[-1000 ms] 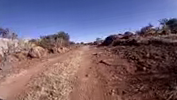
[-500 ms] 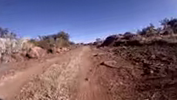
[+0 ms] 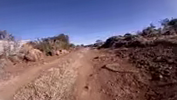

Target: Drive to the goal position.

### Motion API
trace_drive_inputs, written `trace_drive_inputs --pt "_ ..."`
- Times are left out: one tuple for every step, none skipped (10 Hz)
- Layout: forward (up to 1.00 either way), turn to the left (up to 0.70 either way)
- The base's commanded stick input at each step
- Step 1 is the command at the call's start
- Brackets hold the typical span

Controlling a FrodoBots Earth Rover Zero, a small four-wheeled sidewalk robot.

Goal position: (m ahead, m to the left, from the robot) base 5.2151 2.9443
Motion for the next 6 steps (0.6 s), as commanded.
trace_drive_inputs --pt "0.5 0.0" --pt "0.5 0.0" --pt "0.5 0.0" --pt "0.5 0.0" --pt "0.5 0.0" --pt "0.5 0.0"
